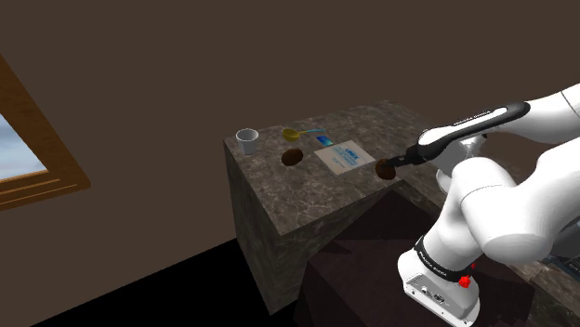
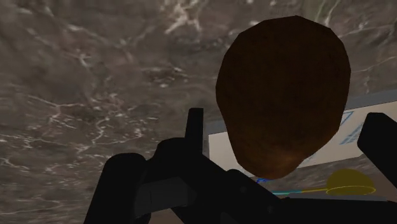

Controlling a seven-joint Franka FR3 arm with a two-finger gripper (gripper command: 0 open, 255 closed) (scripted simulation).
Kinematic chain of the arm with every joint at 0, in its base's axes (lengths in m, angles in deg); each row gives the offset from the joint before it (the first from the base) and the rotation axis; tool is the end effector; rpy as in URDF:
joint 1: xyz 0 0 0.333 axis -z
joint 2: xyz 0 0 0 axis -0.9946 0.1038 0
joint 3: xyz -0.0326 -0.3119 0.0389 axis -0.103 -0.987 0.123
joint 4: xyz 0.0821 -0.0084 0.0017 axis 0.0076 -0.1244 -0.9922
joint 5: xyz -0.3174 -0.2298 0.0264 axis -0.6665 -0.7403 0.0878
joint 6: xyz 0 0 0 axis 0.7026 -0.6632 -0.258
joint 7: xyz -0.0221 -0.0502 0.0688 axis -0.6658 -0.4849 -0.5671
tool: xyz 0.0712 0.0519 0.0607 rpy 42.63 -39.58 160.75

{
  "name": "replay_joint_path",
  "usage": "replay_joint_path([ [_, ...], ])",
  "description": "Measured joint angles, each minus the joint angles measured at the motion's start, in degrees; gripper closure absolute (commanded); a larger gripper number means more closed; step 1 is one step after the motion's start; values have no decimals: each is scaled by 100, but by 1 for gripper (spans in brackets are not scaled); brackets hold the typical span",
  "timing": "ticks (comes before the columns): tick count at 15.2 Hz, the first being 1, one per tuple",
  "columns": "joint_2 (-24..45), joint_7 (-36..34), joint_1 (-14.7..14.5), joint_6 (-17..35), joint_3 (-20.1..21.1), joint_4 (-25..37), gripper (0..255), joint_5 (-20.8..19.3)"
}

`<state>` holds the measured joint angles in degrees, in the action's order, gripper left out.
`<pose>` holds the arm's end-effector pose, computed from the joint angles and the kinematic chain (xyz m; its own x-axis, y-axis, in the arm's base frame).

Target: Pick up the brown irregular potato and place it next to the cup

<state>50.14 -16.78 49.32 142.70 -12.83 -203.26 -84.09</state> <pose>0.2215 -0.2798 0.2062 0.7992 -0.2992 0.5214 -0.2233 -0.9530 -0.2046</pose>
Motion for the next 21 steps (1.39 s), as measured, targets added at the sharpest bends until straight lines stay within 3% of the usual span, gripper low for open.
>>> replay_joint_path([
  [3, -6, 31, -580, 223, -418, 93, 0, 110],
  [8, -11, 48, -682, 263, -507, 110, 0, 126],
  [9, -11, 48, -682, 263, -507, 110, 255, 126],
  [19, -10, 48, -679, 268, -506, 114, 255, 127],
  [21, 13, -17, -454, 157, -271, 93, 255, 102],
])
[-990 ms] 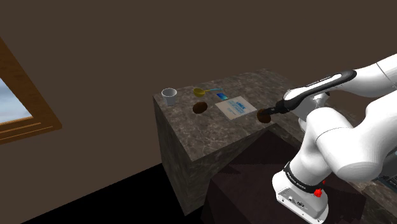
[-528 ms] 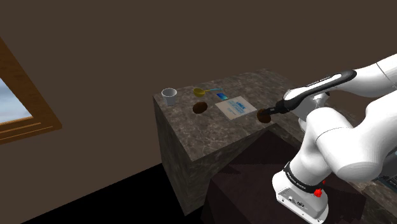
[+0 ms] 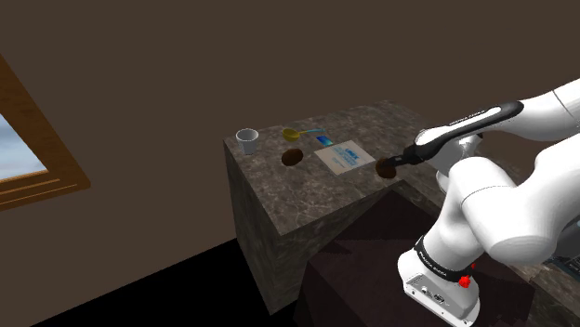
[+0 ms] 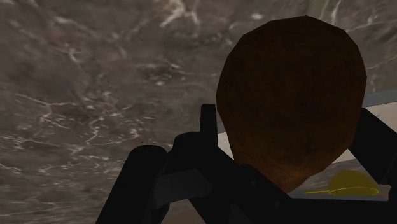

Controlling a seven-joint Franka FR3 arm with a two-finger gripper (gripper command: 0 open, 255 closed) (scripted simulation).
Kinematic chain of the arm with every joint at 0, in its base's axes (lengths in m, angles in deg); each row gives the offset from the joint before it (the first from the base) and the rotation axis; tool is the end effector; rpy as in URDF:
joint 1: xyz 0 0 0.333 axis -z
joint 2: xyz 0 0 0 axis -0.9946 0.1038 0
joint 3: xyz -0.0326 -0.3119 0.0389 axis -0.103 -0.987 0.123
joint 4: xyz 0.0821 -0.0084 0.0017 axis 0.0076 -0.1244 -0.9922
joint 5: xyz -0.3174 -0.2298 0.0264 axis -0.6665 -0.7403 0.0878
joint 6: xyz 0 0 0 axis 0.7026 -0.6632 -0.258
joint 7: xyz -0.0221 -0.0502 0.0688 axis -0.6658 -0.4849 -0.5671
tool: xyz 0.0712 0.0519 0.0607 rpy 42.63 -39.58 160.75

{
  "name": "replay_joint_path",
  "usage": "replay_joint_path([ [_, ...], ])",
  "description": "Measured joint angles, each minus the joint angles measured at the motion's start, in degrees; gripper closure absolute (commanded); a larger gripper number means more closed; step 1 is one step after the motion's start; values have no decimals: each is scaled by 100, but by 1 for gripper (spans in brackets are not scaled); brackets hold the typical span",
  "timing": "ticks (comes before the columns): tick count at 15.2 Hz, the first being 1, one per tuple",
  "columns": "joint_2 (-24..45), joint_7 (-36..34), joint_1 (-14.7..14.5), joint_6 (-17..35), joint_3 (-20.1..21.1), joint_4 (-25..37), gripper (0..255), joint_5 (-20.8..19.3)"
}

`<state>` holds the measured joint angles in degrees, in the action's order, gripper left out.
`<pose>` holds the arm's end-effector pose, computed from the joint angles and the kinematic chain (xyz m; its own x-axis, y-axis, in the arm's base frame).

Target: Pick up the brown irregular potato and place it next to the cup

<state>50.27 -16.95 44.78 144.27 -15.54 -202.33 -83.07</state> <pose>0.2302 -0.2796 0.2019 0.7990 -0.2984 0.5220 -0.2235 -0.9534 -0.2029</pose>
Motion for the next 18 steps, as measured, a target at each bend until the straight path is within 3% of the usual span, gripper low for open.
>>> replay_joint_path([
  [12, -179, -708, 2434, -1248, 2560, -132, 255, -252],
  [18, -519, -1042, 3286, -1909, 3518, -91, 255, -358],
])
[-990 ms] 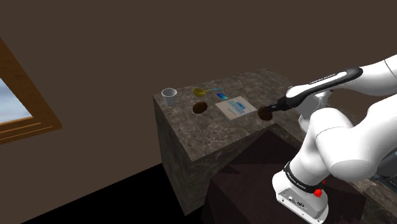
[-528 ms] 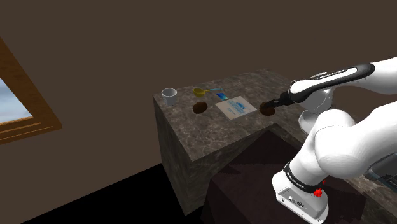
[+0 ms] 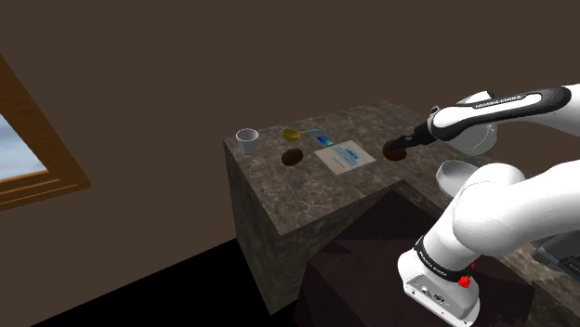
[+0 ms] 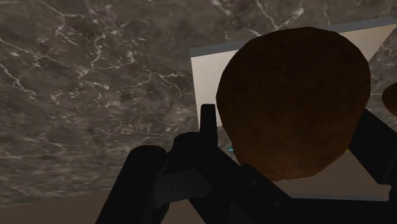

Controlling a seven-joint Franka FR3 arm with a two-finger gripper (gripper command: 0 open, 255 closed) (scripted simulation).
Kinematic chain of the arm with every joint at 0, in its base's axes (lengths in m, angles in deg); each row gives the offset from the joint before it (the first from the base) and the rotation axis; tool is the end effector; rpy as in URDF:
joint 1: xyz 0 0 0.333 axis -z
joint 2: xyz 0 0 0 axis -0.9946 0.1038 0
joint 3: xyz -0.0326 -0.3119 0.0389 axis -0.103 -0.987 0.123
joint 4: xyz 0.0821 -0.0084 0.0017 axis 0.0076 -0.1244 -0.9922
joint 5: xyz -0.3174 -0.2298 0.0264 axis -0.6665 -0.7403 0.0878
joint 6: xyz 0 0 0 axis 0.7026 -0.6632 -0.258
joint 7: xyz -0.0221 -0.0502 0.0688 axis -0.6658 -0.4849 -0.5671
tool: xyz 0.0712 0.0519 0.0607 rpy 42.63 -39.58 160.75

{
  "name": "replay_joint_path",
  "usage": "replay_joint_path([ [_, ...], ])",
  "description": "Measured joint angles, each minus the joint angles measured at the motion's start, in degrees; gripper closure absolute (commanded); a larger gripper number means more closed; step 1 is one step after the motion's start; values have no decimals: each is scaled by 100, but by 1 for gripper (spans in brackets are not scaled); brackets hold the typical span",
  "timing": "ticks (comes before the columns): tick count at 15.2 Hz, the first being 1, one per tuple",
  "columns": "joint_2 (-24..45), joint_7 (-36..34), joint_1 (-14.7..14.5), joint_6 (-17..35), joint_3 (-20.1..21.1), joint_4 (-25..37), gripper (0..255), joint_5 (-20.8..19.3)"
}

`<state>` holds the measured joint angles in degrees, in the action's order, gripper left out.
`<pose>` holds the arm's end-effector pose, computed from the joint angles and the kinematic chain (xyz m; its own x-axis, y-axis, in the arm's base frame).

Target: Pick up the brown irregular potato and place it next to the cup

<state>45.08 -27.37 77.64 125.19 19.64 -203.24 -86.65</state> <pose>0.2301 -0.2789 0.2970 0.7991 -0.2983 0.5220 -0.2232 -0.9534 -0.2031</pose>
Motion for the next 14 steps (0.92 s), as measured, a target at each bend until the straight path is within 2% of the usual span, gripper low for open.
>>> replay_joint_path([
  [10, -639, -471, 791, -1033, 1086, 195, 255, -53],
  [12, -707, -592, 843, -1113, 1266, 187, 255, -40],
  [14, -622, -867, 727, -949, 1502, 108, 255, 21],
])
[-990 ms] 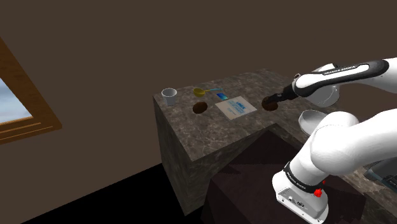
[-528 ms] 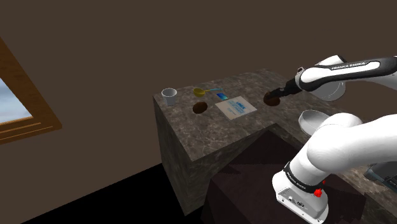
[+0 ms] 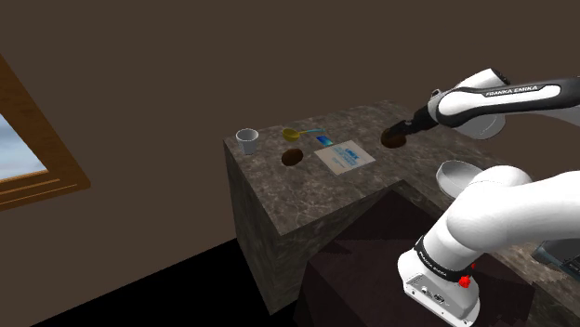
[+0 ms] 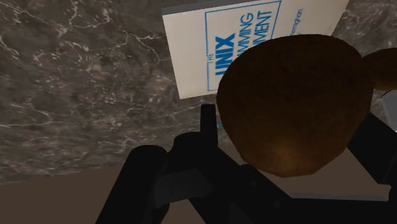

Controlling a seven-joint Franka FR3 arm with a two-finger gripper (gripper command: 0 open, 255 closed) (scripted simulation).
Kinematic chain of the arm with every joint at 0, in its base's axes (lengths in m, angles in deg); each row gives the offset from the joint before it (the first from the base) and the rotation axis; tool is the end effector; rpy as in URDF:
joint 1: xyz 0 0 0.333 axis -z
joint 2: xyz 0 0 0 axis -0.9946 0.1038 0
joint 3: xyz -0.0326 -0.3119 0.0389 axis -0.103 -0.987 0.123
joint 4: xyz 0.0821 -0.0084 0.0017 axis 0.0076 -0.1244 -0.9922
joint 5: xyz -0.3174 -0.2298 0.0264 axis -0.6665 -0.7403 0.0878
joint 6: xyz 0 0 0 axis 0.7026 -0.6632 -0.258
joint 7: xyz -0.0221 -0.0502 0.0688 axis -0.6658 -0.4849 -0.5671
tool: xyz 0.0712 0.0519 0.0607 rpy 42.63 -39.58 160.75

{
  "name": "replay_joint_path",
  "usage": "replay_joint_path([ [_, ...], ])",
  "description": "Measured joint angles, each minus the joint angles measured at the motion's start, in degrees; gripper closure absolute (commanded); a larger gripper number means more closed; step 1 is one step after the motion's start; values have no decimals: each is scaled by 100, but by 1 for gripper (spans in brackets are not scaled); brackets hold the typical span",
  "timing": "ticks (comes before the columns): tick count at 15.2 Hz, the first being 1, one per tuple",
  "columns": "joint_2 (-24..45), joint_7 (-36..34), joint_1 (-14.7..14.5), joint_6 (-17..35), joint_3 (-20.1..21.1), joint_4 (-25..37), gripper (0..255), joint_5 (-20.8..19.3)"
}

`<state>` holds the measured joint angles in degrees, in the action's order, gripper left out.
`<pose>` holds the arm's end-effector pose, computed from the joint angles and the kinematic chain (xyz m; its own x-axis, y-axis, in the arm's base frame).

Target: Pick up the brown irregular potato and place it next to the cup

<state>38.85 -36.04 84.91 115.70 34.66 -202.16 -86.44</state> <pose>0.2476 -0.2579 0.3570 0.8001 -0.2971 0.5211 -0.2224 -0.9537 -0.2024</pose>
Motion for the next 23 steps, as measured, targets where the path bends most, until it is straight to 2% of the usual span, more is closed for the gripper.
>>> replay_joint_path([
  [3, 137, -570, -192, 292, 525, -150, 255, 116],
  [7, 637, -1218, -683, 931, 966, -246, 255, 328],
  [9, 812, -1584, -833, 1129, 1295, -266, 255, 420],
  [10, 858, -1738, -875, 1151, 1445, -241, 255, 455],
  [16, 1858, -2707, -1612, 1763, 2166, 168, 255, 878],
  [20, 2469, -3382, -1820, 2019, 2806, 485, 255, 1067],
  [23, 2868, -3894, -1784, 2017, 3360, 849, 255, 1099],
])
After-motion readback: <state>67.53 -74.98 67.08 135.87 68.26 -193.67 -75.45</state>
